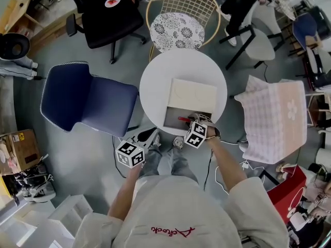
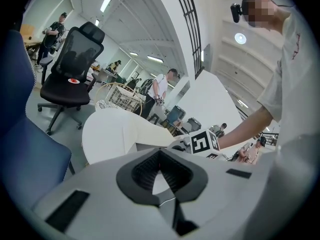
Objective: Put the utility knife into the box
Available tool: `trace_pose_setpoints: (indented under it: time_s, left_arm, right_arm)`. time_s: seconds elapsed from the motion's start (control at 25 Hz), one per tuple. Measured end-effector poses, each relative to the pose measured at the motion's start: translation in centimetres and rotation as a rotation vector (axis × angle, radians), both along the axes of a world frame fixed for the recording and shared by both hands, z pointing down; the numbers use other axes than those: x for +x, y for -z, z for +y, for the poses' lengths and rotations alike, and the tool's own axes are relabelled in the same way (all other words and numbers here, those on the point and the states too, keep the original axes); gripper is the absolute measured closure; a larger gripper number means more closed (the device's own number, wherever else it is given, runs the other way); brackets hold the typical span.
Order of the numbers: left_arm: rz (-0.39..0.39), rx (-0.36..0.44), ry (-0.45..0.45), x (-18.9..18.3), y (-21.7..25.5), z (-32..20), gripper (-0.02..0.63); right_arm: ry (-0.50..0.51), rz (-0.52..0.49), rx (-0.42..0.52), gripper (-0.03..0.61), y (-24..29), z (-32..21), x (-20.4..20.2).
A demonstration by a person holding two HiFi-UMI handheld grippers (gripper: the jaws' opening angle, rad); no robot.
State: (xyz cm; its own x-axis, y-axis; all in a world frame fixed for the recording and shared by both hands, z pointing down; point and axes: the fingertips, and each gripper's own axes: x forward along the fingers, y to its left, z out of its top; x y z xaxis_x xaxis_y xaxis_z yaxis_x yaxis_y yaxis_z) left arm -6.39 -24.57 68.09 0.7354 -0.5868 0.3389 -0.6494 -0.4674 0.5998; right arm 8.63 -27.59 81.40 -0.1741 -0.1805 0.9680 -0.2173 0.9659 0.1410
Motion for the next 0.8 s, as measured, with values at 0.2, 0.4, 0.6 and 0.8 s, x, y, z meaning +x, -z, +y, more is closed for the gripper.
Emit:
trace_pose_setpoints:
  time_s: [0.2,0.4,0.6,0.8]
  left_arm:
    - [0.009,0.026,-0.022,0.2,1.1,-0.5,0.603]
    - [0.02,0.073,-0.067,0.8,2.5,-1.5,0.603]
    - [0.031,0.12,-0.133,1.5,4.0,-2.0,0.603]
    - [0.032,0.17,-0.22,2.5,5.2,-1.9,0.603]
  right_arm:
    - [-0.025,-0.021,0.029,0.465,2.1,0.2,-0.6]
    - [-0.085,-0.058,0.101,0.538,4.6,0.0,-1.2]
    - [-0.158,-0.076,0.171,0.56,7.1,0.4,-1.8]
    - [-0.281,-0.122,0.245,0.561,9.6,0.7,-1.9]
